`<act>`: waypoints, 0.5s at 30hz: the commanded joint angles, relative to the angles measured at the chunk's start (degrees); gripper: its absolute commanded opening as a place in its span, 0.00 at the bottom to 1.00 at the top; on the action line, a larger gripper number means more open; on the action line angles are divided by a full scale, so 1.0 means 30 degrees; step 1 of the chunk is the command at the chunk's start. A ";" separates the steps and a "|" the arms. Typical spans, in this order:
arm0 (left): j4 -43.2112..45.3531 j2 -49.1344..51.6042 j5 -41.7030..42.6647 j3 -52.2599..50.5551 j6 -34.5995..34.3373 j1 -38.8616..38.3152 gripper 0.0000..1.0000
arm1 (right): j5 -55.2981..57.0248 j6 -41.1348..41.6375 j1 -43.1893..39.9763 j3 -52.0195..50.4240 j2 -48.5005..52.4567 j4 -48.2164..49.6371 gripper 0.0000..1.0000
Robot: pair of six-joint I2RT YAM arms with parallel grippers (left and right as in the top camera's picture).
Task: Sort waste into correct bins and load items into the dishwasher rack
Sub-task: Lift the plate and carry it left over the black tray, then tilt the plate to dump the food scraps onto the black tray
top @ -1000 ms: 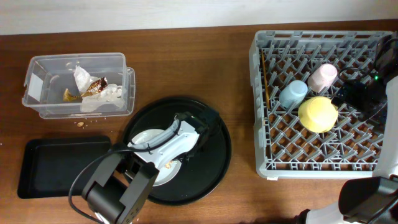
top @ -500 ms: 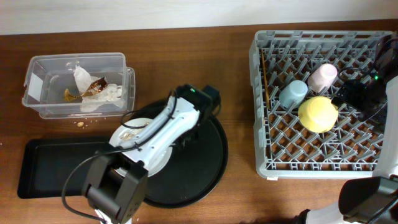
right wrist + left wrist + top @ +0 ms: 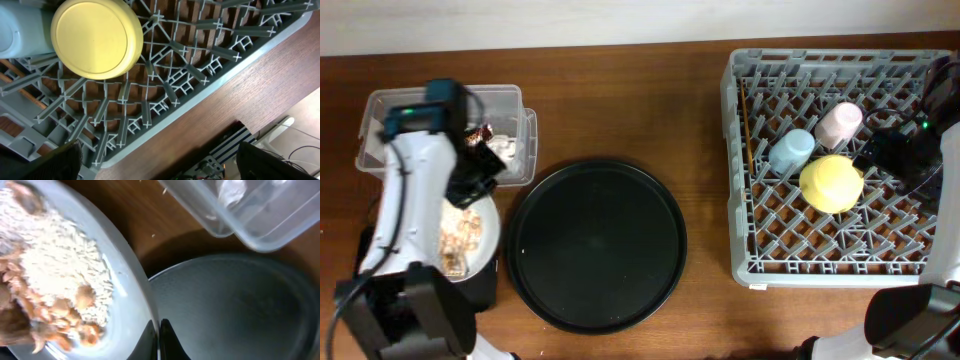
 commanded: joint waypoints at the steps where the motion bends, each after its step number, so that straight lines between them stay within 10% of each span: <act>1: 0.0459 -0.0437 0.3490 0.0313 0.2390 0.2463 0.01 | 0.0095 0.0168 -0.0109 -0.0007 -0.0124 -0.0007 0.99; 15: 0.0066 -0.0437 1.1752 -0.0510 0.6543 0.8932 0.01 | 0.0095 0.0168 -0.0109 -0.0007 -0.0124 -0.0007 0.99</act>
